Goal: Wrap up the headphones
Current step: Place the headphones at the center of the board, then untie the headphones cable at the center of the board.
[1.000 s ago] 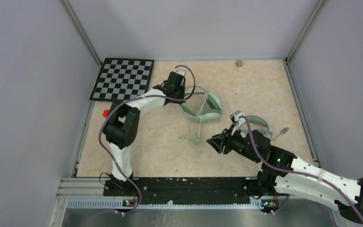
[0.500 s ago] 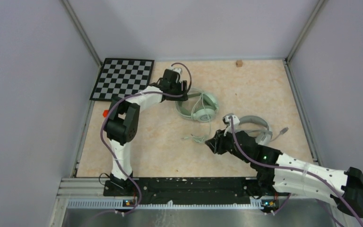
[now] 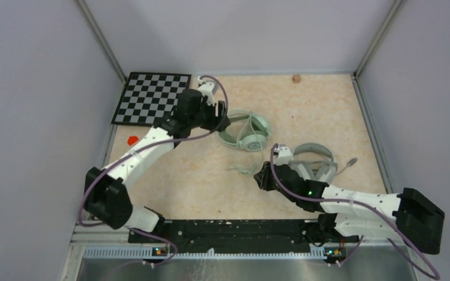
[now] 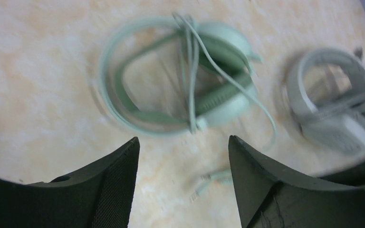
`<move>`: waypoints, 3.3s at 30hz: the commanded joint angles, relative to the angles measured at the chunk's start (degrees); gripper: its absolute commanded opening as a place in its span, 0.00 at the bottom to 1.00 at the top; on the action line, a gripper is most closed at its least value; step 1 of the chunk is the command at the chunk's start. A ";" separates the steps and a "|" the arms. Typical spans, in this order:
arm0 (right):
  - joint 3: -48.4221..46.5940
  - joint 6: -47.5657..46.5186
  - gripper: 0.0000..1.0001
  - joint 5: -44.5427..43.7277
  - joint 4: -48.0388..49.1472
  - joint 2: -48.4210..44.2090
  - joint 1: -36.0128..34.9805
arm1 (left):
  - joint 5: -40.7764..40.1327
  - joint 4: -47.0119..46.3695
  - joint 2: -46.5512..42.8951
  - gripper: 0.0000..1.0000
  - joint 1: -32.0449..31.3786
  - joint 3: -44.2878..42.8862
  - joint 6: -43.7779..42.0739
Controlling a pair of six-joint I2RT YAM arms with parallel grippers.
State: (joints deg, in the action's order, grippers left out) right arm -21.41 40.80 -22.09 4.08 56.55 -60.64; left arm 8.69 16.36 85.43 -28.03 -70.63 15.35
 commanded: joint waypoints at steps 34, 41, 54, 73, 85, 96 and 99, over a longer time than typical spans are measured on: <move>-6.08 -27.29 0.32 1.35 19.77 20.85 6.42 | 9.89 -33.73 -11.97 0.54 -10.33 40.16 7.05; -7.24 -26.54 0.27 -0.16 20.68 25.27 6.50 | 10.49 -32.21 -14.39 0.53 -10.29 40.05 7.78; -9.34 -20.63 0.00 5.17 15.39 19.14 6.64 | 15.97 -35.68 -16.73 0.41 -10.41 43.25 6.81; -5.26 -13.24 0.00 10.34 17.85 7.25 6.73 | 13.40 -55.06 -10.15 0.44 -13.19 47.62 9.17; -3.43 -10.23 0.00 12.15 20.89 4.43 6.97 | 11.24 -56.29 -7.25 0.46 -14.83 46.41 8.67; -1.97 -9.43 0.00 11.32 21.22 1.17 7.38 | 10.09 -56.48 -9.61 0.49 -15.56 47.59 8.02; -1.88 -9.46 0.00 11.69 21.40 1.01 7.40 | 12.22 -60.43 -9.51 0.47 -15.56 48.67 8.31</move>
State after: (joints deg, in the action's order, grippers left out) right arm -23.20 30.72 -10.68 22.13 58.87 -53.93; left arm 18.52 -36.62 77.73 -43.29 -23.07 23.88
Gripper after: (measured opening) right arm 0.011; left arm 0.486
